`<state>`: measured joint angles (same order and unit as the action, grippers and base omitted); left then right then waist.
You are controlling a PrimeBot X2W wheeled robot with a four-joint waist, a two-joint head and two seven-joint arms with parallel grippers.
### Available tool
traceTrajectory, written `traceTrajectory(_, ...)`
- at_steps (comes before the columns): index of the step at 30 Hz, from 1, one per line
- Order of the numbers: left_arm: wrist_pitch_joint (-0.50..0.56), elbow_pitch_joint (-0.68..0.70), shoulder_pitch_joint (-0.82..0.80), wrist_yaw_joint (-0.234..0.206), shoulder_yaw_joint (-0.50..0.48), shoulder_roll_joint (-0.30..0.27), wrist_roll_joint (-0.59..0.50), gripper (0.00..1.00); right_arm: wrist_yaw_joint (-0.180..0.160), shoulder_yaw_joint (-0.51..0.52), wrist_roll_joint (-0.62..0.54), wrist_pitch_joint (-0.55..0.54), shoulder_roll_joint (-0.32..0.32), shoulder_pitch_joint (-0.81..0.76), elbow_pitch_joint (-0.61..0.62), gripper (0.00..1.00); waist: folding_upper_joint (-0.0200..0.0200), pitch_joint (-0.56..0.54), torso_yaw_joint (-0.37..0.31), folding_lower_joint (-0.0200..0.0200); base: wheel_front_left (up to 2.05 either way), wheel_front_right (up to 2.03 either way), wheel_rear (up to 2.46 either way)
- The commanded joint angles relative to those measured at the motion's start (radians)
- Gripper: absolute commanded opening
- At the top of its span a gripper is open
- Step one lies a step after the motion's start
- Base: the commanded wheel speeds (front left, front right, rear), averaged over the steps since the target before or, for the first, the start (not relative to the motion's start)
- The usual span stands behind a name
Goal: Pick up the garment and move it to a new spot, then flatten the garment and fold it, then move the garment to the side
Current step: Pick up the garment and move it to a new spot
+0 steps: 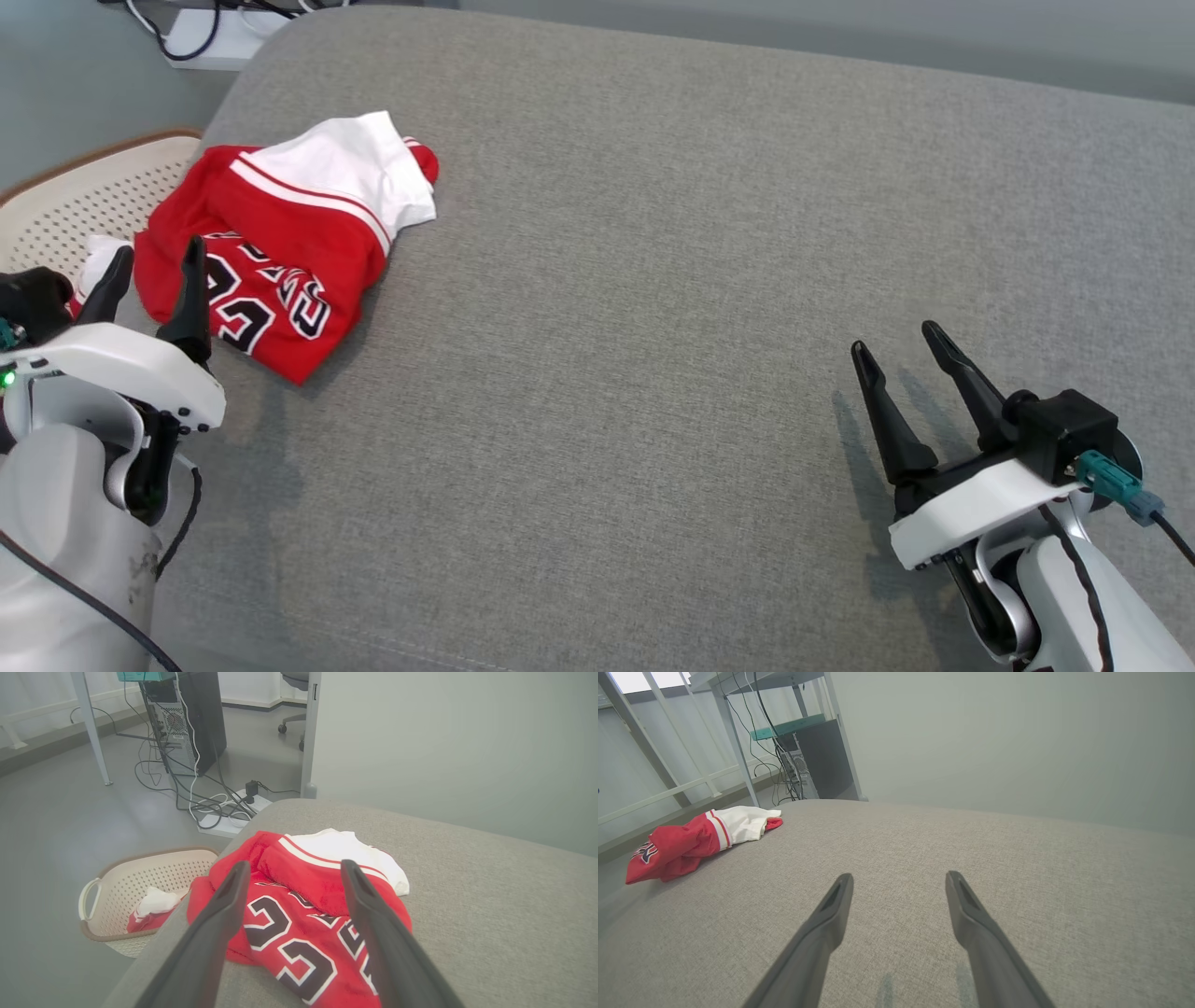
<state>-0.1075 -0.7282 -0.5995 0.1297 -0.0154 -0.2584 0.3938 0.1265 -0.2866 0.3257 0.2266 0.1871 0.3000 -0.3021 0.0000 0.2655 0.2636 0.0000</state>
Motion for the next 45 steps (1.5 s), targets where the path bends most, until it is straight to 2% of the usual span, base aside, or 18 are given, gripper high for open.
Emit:
traceTrajectory(1, 0.017, 0.0, -0.056, 0.0, -0.001, -0.07, 0.037, 1.0, 0.004, -0.025, 0.003, -0.007, 0.006, 0.022, 0.035, 1.0, 0.0, 0.039, -0.038, 0.0, 0.0, 0.0, 0.0)
traceTrajectory(7, 0.089, -0.068, -0.121, 0.001, 0.047, -0.133, 0.176, 1.0, 0.004, -0.031, -0.002, -0.015, 0.013, 0.048, 0.052, 1.0, 0.0, 0.089, -0.089, 0.0, 0.0, 0.0, 0.0)
traceTrajectory(12, 0.132, -0.135, -0.156, 0.001, 0.036, -0.162, 0.247, 1.0, 0.004, -0.033, -0.005, -0.018, 0.016, 0.064, 0.061, 1.0, 0.0, 0.12, -0.13, 0.0, 0.0, 0.0, 0.0)
traceTrajectory(21, 0.17, -0.244, -0.197, -0.022, 0.034, -0.163, 0.263, 1.0, 0.004, -0.036, -0.002, -0.02, 0.017, 0.081, 0.072, 1.0, 0.0, 0.155, -0.186, 0.0, 0.0, 0.0, 0.0)
traceTrajectory(26, 0.183, -0.307, -0.202, -0.076, 0.043, -0.163, 0.251, 1.0, 0.004, -0.03, 0.001, -0.019, 0.016, 0.084, 0.076, 1.0, 0.0, 0.17, -0.212, 0.0, 0.0, 0.0, 0.0)
traceTrajectory(29, 0.19, -0.33, -0.209, -0.088, 0.056, -0.161, 0.241, 1.0, 0.004, -0.025, 0.003, -0.017, 0.015, 0.084, 0.074, 1.0, 0.0, 0.171, -0.221, 0.0, 0.0, 0.0, 0.0)
traceTrajectory(30, 0.191, -0.336, -0.212, -0.088, 0.061, -0.161, 0.238, 0.78, 0.004, -0.023, 0.005, -0.017, 0.013, 0.084, 0.073, 1.0, 0.0, 0.171, -0.222, 0.0, 0.0, 0.0, 0.0)
traceTrajectory(31, 0.183, -0.339, -0.215, -0.091, 0.063, -0.162, 0.235, 0.0, 0.004, -0.022, 0.007, -0.016, 0.012, 0.084, 0.071, 1.0, 0.0, 0.17, -0.223, 0.0, 0.0, 0.0, 0.0)
traceTrajectory(37, 0.171, -0.349, -0.237, -0.091, 0.097, -0.171, 0.206, 0.0, 0.004, -0.019, 0.022, -0.007, 0.002, 0.086, 0.056, 1.0, 0.0, 0.146, -0.219, 0.0, 0.0, 0.0, 0.0)
traceTrajectory(45, 0.098, -0.261, -0.303, -0.056, 0.129, -0.201, 0.175, 0.0, 0.004, -0.022, 0.047, 0.011, -0.016, 0.083, 0.022, 1.0, 0.0, 0.091, -0.204, 0.0, 0.0, 0.0, 0.0)
